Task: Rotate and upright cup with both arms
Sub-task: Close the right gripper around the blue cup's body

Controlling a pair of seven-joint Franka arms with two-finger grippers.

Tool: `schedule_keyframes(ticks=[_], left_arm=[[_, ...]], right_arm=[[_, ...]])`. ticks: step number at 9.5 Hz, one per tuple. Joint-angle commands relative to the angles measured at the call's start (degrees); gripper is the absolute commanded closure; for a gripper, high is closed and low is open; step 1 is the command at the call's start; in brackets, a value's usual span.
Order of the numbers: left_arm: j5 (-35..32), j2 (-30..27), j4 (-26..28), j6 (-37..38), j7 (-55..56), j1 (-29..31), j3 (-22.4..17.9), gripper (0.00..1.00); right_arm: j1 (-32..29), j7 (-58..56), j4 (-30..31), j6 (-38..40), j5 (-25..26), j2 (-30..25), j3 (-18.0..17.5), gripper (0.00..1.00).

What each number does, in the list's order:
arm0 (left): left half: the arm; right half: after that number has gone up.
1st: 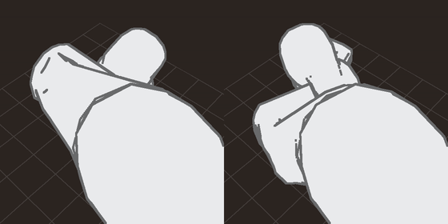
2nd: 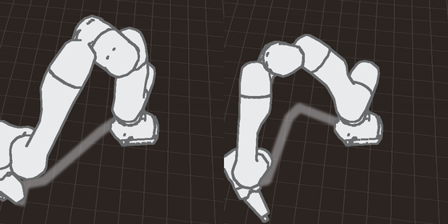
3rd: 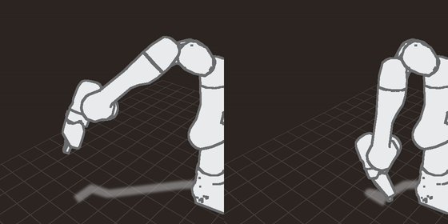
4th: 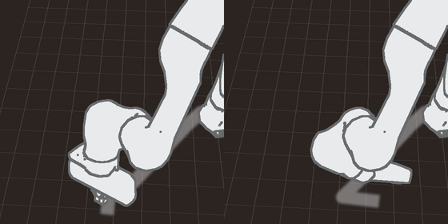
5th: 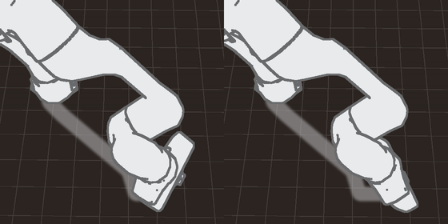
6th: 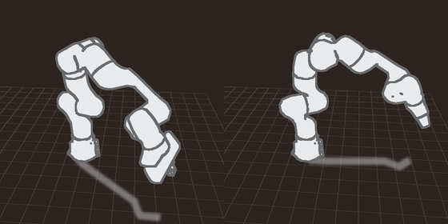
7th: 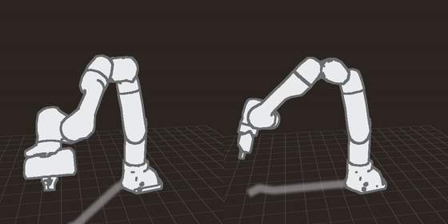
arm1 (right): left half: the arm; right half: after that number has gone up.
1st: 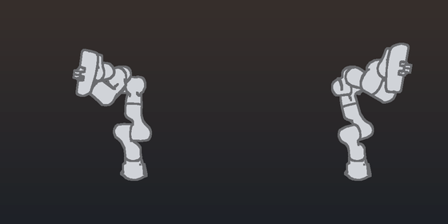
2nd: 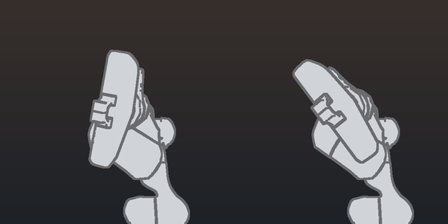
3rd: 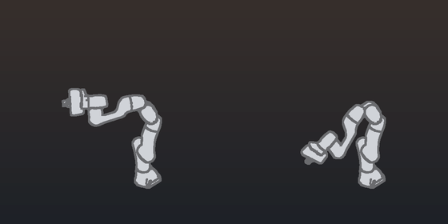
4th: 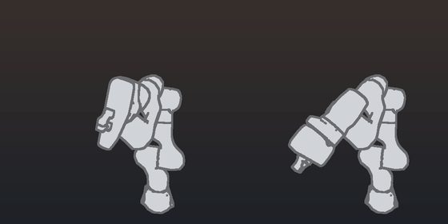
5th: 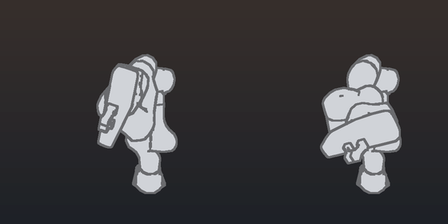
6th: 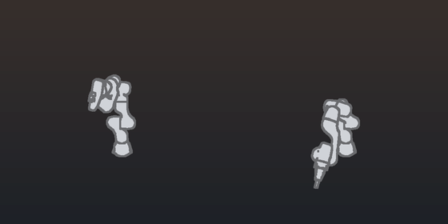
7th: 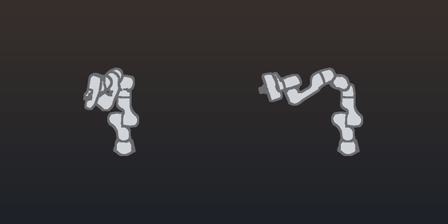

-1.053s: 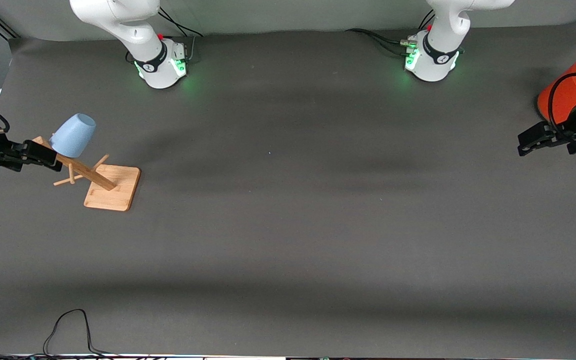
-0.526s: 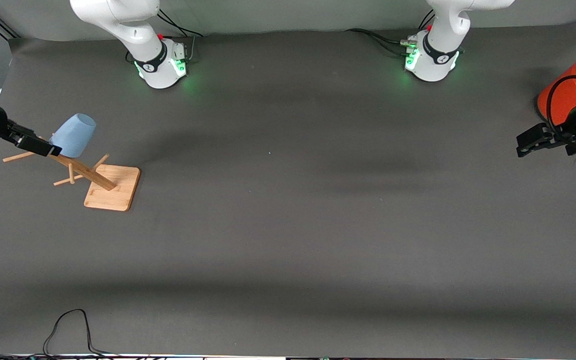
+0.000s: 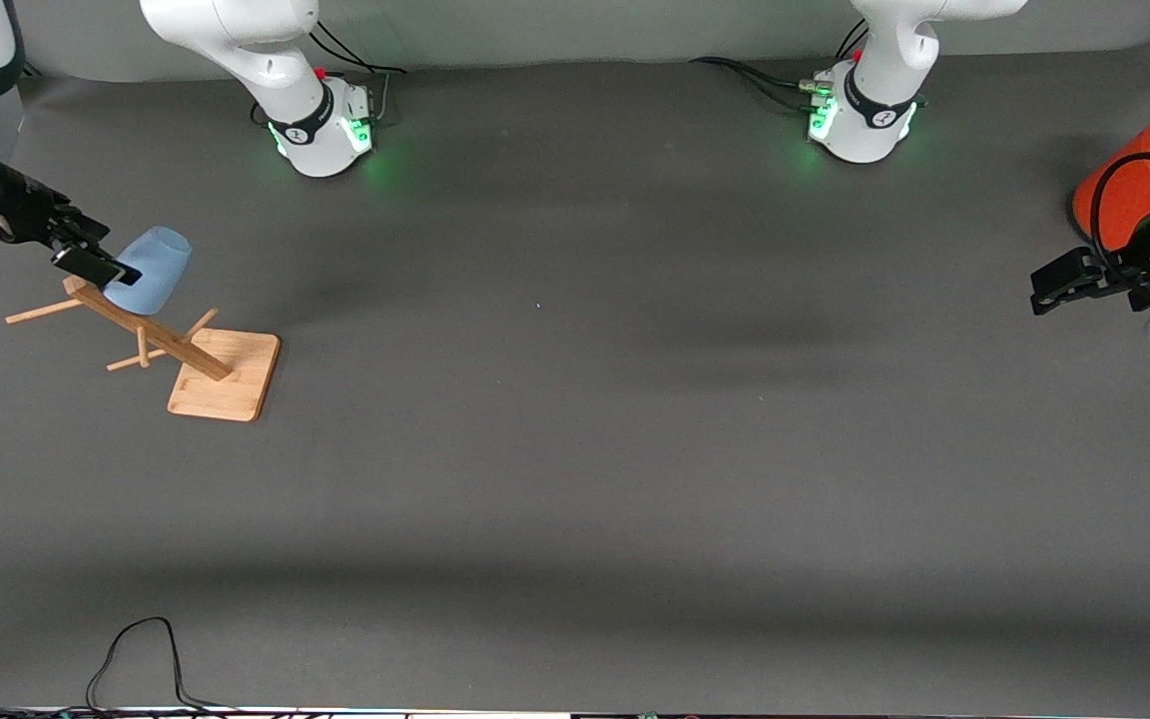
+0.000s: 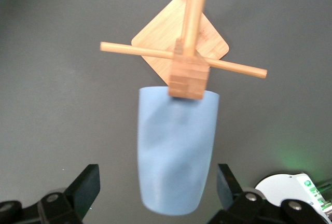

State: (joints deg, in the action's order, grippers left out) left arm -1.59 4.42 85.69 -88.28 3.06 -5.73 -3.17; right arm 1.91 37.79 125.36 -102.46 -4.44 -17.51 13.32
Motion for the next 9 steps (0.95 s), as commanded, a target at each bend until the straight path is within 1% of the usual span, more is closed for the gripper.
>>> schedule_keyframes(ticks=[1,5,7,9], left_arm=[[0.53,-0.03,-1.14,0.74,-0.25,0.19,0.09,0.00],[0.53,0.06,-1.14,0.48,-0.25,0.01,0.18,0.00],[0.62,0.06,-1.14,0.39,-0.25,0.01,0.18,0.00],[0.53,0.06,-1.14,0.57,-0.25,0.01,0.09,0.00]], right_arm=[[-0.15,0.45,3.12,-2.13,-0.66,-1.39,0.04,0.00],[-0.15,-2.36,5.67,-7.04,-1.01,0.54,2.66,0.00],[-0.07,-4.72,5.94,-7.58,-6.09,2.21,3.55,0.00],[-0.07,-5.01,5.94,-7.58,-6.29,2.74,3.55,0.00]])
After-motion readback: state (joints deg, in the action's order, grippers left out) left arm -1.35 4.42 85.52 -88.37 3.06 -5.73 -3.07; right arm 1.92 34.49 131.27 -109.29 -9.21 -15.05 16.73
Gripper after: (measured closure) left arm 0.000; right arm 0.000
